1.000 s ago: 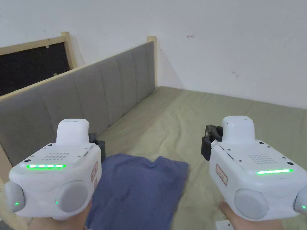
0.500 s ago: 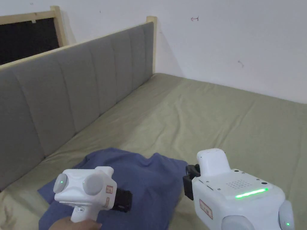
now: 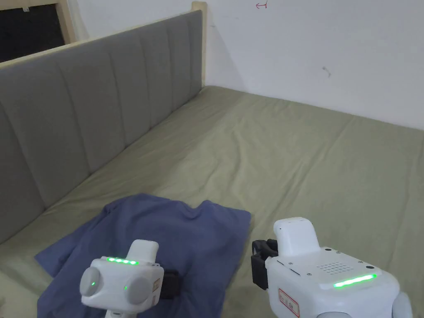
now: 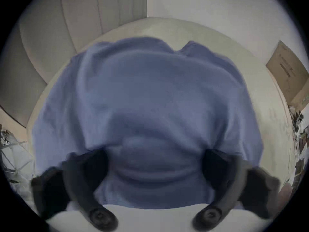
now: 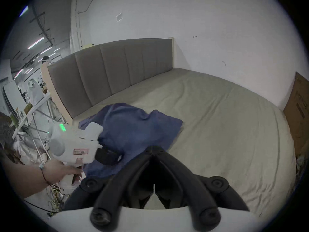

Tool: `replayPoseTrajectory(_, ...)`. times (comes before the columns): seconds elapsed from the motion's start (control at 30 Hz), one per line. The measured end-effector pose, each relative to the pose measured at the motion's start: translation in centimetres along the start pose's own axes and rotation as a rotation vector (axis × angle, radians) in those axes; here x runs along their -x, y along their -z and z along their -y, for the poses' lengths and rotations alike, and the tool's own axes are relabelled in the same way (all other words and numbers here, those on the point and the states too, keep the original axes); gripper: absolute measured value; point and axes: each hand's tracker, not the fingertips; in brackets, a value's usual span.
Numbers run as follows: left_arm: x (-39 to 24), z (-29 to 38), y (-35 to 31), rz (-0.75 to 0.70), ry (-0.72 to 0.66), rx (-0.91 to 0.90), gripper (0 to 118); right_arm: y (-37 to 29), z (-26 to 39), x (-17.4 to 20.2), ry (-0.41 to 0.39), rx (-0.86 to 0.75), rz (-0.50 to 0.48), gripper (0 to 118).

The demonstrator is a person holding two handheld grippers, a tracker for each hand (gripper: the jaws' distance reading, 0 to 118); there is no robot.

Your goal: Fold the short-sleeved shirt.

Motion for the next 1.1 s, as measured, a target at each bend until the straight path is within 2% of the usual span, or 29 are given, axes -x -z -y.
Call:
replayPoseTrajectory(0.03,0.0,-0.1,-1.6,0.001,0.018,-0.050,22,-0.4,0.0,-0.3,0.008,-0.006,0.003,0)
replayPoseTrajectory(0.07,0.0,-0.2,-2.9,-0.005,0.032,-0.078,10,-0.7,0.0,-0.6,0.014,-0.014,0.007,0)
replayPoseTrajectory(0.1,0.1,-0.1,-3.5,-0.023,0.054,-0.080,10,-1.0,0.0,-0.8,0.019,-0.022,0.014,0)
replayPoseTrajectory(0.13,0.5,0.2,-4.7,-0.042,0.063,-0.103,1,-1.3,-0.1,-1.1,0.023,-0.030,0.021,0)
replayPoseTrajectory(0.2,0.6,-0.5,-7.0,0.014,0.073,-0.141,1,-2.0,-0.3,-1.5,0.031,-0.040,0.032,0)
replayPoseTrajectory(0.3,0.9,-1.5,-10.6,-0.024,0.148,-0.212,1,-3.6,-0.6,-2.3,0.046,-0.077,0.047,0)
replayPoseTrajectory(0.43,0.6,-5.0,-17.7,0.028,0.097,-0.385,0,-7.5,-1.3,-3.7,0.075,-0.181,0.083,0)
replayPoseTrajectory(0.5,-0.6,-7.5,-21.7,0.103,0.090,-0.475,0,-9.9,-1.7,-4.4,0.080,-0.225,0.098,0)
replayPoseTrajectory(0.57,-2.3,-9.5,-25.2,0.145,0.173,-0.534,0,-12.5,-2.0,-5.3,0.083,-0.270,0.134,0)
replayPoseTrajectory(0.67,-7.2,-12.0,-29.8,0.185,0.333,-0.631,0,-16.7,-2.3,-6.9,0.122,-0.326,0.180,0)
replayPoseTrajectory(0.77,-12.7,-13.8,-32.9,0.322,0.391,-0.681,0,-21.2,-1.9,-8.9,0.179,-0.388,0.239,0)
replayPoseTrajectory(0.87,-18.4,-14.7,-35.2,0.453,0.439,-0.731,0,-25.5,-0.7,-11.0,0.206,-0.462,0.343,0)
replayPoseTrajectory(1.0,-25.7,-15.6,-35.2,0.561,0.503,-0.721,0,-29.9,0.7,-13.9,0.189,-0.469,0.481,0)
replayPoseTrajectory(1.1,-31.1,-16.2,-32.8,0.630,0.527,-0.633,0,-32.1,2.2,-15.8,0.217,-0.474,0.540,0)
